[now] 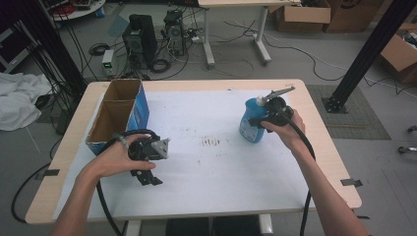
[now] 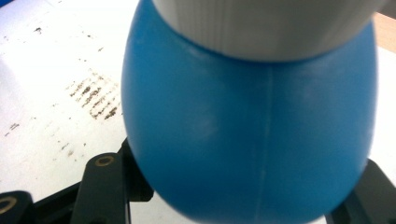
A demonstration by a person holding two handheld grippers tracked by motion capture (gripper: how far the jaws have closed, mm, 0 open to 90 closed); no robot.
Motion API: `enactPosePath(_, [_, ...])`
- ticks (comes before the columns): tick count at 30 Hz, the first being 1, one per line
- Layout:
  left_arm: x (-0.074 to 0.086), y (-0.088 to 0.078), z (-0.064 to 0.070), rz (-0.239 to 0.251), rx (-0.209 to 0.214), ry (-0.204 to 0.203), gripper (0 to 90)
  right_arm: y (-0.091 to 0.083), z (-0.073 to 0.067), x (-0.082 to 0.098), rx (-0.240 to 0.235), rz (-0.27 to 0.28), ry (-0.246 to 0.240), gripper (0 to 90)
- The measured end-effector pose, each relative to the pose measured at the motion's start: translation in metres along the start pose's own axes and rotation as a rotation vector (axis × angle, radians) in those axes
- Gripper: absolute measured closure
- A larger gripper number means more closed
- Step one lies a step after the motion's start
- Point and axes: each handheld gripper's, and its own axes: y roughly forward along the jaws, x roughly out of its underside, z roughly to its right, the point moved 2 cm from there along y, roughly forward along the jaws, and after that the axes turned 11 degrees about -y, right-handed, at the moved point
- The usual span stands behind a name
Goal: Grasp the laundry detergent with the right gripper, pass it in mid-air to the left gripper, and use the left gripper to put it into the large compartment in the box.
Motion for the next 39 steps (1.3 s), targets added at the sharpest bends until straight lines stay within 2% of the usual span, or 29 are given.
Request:
enactPosePath(11, [0.0002, -0.0002, -0.0003, 0.006, -0.005, -0.002, 17.9, 0.0027, -0.0001, 0.0008, 0.019, 0.011, -0.004, 43.1])
enactPosePath(16, [0.0000, -0.0004, 0.0001, 0.010, -0.005, -0.001, 17.9, 0.0024, -0.0005, 0.0046, 0.035, 0.039, -0.016, 44.9])
enactPosePath(33, [-0.0003, -0.0014, -0.0001, 0.011, -0.009, -0.004, 17.9, 0.0023, 0.0011, 0.0053, 0.029, 0.051, -0.033, 46.4])
enactPosePath(39, [-0.0019, -0.0038, 0.0005, 0.021, -0.007, -0.003, 17.9, 0.0027, 0.0012, 0.0046, 0.027, 0.047, -0.054, 46.7])
